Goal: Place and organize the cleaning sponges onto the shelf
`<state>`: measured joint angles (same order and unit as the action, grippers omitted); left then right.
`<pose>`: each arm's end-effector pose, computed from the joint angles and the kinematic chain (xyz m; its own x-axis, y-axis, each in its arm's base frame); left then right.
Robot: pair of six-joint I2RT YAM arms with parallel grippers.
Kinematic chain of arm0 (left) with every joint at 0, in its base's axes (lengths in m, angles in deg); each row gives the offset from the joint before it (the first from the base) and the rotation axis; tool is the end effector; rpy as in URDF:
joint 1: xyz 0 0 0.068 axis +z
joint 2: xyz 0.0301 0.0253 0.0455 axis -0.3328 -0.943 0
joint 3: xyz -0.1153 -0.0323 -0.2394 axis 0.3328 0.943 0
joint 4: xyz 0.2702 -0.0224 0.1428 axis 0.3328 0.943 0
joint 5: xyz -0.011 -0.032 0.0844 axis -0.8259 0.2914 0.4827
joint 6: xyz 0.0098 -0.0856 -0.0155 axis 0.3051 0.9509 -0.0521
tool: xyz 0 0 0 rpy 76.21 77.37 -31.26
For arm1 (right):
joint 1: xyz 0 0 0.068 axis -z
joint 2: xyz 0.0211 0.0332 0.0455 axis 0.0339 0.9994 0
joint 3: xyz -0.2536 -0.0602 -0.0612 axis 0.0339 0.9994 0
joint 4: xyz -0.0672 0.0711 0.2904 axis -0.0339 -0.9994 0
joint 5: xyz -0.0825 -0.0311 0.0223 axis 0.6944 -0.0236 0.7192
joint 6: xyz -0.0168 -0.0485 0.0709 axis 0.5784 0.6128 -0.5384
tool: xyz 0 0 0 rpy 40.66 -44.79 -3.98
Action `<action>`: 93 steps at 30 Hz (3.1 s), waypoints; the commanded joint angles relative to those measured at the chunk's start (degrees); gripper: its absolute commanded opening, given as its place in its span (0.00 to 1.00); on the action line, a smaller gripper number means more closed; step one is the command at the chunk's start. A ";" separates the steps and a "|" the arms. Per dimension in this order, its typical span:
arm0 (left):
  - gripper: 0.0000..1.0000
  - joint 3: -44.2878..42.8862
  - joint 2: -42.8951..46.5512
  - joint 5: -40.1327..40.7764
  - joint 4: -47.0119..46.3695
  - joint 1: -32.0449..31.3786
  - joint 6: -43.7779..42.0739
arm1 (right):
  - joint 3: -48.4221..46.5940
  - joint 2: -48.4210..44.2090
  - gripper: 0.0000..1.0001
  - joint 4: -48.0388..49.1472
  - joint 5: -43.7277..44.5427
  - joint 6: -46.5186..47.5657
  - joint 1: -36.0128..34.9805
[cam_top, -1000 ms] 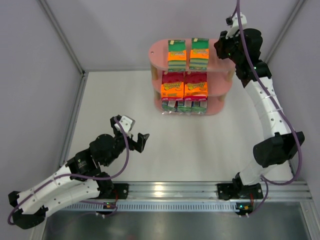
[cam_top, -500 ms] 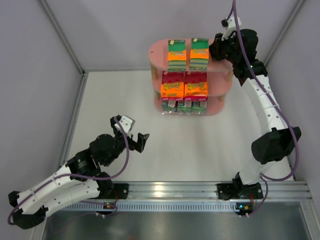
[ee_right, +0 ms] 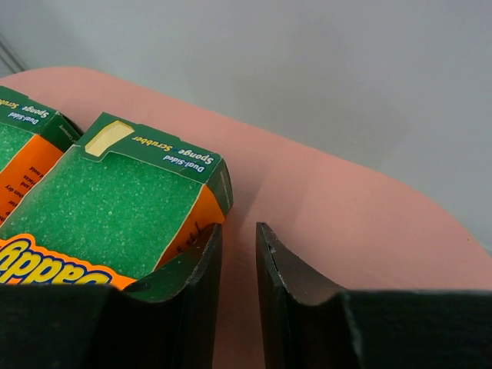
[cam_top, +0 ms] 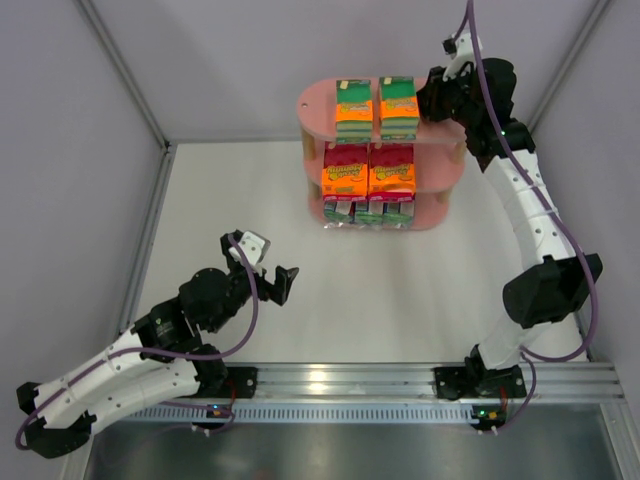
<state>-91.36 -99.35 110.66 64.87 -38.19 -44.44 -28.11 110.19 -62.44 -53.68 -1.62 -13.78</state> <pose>0.1451 -0.1698 0.3246 -0.1509 0.1080 -0.9826 0.5474 0.8368 0.0079 0.4608 0.1165 0.4574 -0.1433 -0.0343 -0.9891 -0.4411 0.8969 0.0328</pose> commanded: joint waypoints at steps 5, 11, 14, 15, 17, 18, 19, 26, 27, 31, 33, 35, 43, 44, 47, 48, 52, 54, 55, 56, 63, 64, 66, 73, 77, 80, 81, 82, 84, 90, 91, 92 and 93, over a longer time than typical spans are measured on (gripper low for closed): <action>0.98 0.34 0.41 0.18 -1.20 0.15 0.28 | -1.45 -2.64 0.26 4.79 5.86 -1.83 -1.35; 0.98 0.34 0.77 0.18 -1.20 0.06 0.28 | -0.75 -3.43 0.27 4.79 7.71 -1.92 -2.57; 0.98 0.35 0.68 0.18 -1.11 0.15 0.28 | 0.39 -4.13 0.27 5.14 9.11 -1.92 -3.19; 0.98 0.35 0.77 0.18 -1.11 0.15 0.28 | 1.09 -4.31 0.27 5.32 9.47 -1.92 -3.28; 0.98 0.26 0.85 0.10 -1.11 0.14 0.28 | 1.45 -4.66 0.26 5.41 12.78 -2.10 -4.07; 0.98 0.26 0.85 0.18 -1.20 0.15 0.28 | 1.45 -4.58 0.25 5.23 12.81 -1.75 -4.33; 0.98 0.26 0.77 0.18 -1.20 0.15 0.28 | 1.62 -4.84 0.25 5.23 12.90 -1.75 -4.51; 0.98 0.26 0.77 0.18 -1.20 0.15 0.28 | 2.94 -5.19 0.26 5.23 15.97 -1.83 -5.74; 0.98 0.34 0.85 0.18 -1.20 0.06 0.28 | 3.03 -5.19 0.26 5.14 16.32 -1.92 -5.92; 0.98 0.35 0.77 0.18 -1.11 0.14 0.28 | 3.73 -5.37 0.27 5.76 17.02 -2.18 -6.36; 0.98 0.34 0.85 0.18 -1.20 0.15 0.28 | 3.38 -5.10 0.27 5.32 18.00 -2.54 -6.88; 0.98 0.26 0.85 0.18 -1.20 0.15 0.28 | 3.47 -5.19 0.28 5.58 18.08 -2.71 -6.97; 0.98 0.26 0.85 0.18 -1.20 0.06 0.28 | 3.03 -4.66 0.30 5.85 17.82 -2.54 -7.50; 0.98 0.26 0.85 0.18 -1.20 0.14 0.28 | 2.94 -4.58 0.31 5.85 17.73 -2.54 -7.59; 0.98 0.26 0.85 0.10 -1.20 0.15 0.28 | 2.94 -4.31 0.32 5.85 17.20 -2.62 -7.59; 0.98 0.26 0.85 0.18 -1.20 0.15 0.28 | 2.94 -4.31 0.32 5.93 17.20 -2.62 -7.59; 0.98 0.34 0.85 0.18 -1.20 0.14 0.28 | 2.94 -4.40 0.34 5.93 16.77 -2.54 -7.68; 0.98 0.26 0.85 0.09 -1.20 0.15 0.28 | 3.12 -4.49 0.36 6.11 16.50 -2.54 -7.68; 0.98 0.26 0.85 0.18 -1.20 0.06 0.28 | 3.12 -4.40 0.36 6.11 16.33 -2.54 -7.76; 0.98 0.26 0.85 0.18 -1.20 0.06 0.28 | 3.12 -4.49 0.36 6.11 16.33 -2.45 -7.68; 0.98 0.26 0.85 0.09 -1.20 0.15 0.28 | 3.21 -4.49 0.40 6.20 16.41 -2.27 -7.68; 0.98 0.17 0.85 0.09 -1.20 0.06 0.28 | 3.21 -4.49 0.40 6.20 16.59 -2.27 -7.68; 0.98 0.26 0.94 0.09 -1.20 0.06 0.28 | 3.21 -4.57 0.41 6.29 17.46 -2.01 -7.68; 0.98 0.26 1.29 0.09 -1.11 0.15 0.28 | 3.56 -6.24 0.41 6.20 20.28 -1.39 -6.71; 0.98 0.26 1.56 0.18 -1.11 0.06 0.36 | 4.87 -8.88 0.41 5.85 18.79 -0.87 -4.69; 0.98 0.26 2.17 0.27 -1.11 0.15 0.36 | 6.98 -13.61 0.43 4.80 15.63 2.89 -2.93; 0.98 0.26 2.17 0.36 -1.20 0.15 0.36 | 7.51 -14.85 0.44 4.44 14.84 4.13 -2.58; 0.98 0.34 2.35 0.36 -1.11 0.06 0.36 | 8.73 -16.16 0.45 3.92 11.96 5.45 -2.06; 0.98 0.35 2.70 0.71 -1.11 0.14 0.45 | 10.67 -20.80 0.50 2.17 7.74 10.17 -1.26; 0.98 -0.62 2.79 5.01 -0.76 0.06 1.94 | 18.22 -33.72 0.89 -6.97 -5.12 22.06 2.16; 0.98 -1.23 2.79 5.97 -0.41 0.14 1.95 | 20.58 -35.15 0.95 -9.25 -6.08 22.68 3.21; 0.98 -1.67 2.70 6.77 -0.06 0.15 2.03 | 22.09 -36.55 0.99 -10.40 -6.26 22.86 3.74; 0.98 -2.11 2.53 8.69 0.29 0.15 2.03 | 23.76 -39.70 0.99 -11.11 -6.96 23.12 4.27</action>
<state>-91.36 -97.10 114.18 65.16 -38.19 -43.35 -8.20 74.96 -67.60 -55.17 16.59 -11.57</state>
